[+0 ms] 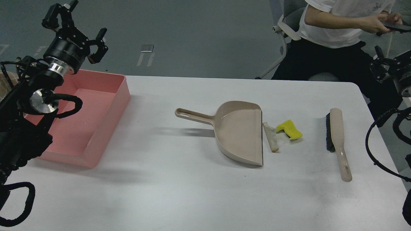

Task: Sweep and dump garbage into bin
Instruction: 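Move the left gripper down past the pink bin toward the dustpan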

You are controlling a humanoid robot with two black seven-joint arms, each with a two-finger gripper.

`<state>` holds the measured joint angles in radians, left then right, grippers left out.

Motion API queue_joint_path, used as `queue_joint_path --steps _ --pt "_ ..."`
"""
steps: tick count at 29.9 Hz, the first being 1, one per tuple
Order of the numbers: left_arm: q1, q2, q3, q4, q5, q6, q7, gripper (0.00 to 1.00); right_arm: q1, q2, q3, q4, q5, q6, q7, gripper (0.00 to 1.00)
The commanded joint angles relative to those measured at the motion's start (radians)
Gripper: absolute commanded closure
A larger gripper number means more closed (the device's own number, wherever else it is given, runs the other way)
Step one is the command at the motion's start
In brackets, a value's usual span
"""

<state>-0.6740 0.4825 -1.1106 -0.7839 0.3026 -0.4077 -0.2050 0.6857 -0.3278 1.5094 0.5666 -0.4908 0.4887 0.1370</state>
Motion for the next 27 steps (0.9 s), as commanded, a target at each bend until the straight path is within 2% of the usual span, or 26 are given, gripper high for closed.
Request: queue_joint_path --steps 1,27 --pt "-0.002 -0.002 0.003 -0.001 0.000 0.016 -0.007 0.02 0.003 0.009 0.000 0.013 0.003 0.000 -0.005 0.00" --pt "-0.022 -0.033 0.005 -0.012 -0.002 0.012 0.001 0.02 0.047 -0.027 -0.003 0.016 0.003 0.000 -0.010 0.00"
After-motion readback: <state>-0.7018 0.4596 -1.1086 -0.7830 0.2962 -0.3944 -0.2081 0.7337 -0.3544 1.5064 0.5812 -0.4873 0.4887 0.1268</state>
